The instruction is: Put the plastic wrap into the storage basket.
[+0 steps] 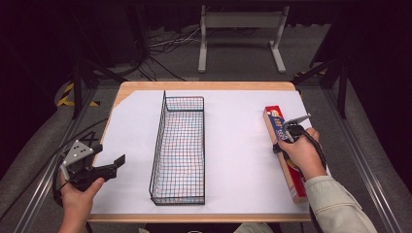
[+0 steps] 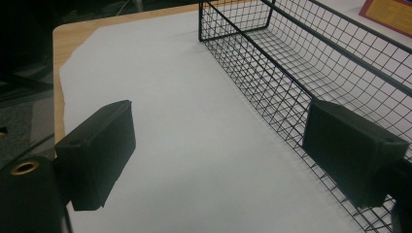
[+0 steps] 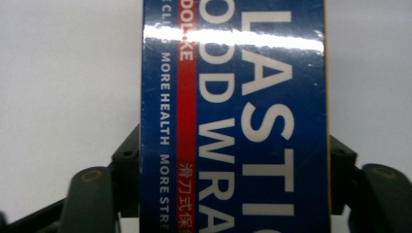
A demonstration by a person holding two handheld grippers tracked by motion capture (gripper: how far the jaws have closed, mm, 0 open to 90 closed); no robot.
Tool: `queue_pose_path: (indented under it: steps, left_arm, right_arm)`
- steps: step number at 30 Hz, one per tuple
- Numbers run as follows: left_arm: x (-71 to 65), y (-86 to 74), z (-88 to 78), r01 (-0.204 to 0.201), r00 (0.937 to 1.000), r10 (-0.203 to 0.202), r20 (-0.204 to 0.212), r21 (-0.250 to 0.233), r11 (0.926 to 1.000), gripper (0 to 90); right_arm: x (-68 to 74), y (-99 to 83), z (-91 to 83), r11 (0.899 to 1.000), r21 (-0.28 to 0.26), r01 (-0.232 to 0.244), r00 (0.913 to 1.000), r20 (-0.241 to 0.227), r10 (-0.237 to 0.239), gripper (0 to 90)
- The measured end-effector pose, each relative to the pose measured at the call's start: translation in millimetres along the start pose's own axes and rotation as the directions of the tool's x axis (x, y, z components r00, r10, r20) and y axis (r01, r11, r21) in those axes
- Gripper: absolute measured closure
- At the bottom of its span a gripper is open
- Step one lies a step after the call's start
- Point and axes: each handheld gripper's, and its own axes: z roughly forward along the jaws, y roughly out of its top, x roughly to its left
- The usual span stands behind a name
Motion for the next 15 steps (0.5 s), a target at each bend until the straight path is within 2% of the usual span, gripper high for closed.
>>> queue_pose_path:
  steps: [4, 9, 15]
  left_arm:
    - [0.6, 0.1, 0.0, -0.001, 1.0000, 0.001, 0.000, -0.001, 1.0000, 12.5]
    - [0.3, -0.7, 0.9, 0.001, 1.0000, -0.001, -0.001, 0.002, 1.0000, 12.5]
    - [0.6, -0.5, 0.4, -0.001, 1.0000, 0.001, -0.001, 0.000, 1.0000, 12.5]
  right_arm:
    - [0.7, 0.9, -0.6, 1.000, 0.007, -0.025, 0.9996, 0.012, 0.025, 36.0]
    - [4.5, 1.4, -1.1, 0.999, 0.012, -0.030, 0.9989, 0.037, 0.030, 37.2]
    - [5.1, 1.7, -2.6, 0.999, 0.012, -0.039, 0.9982, 0.047, 0.039, 38.7]
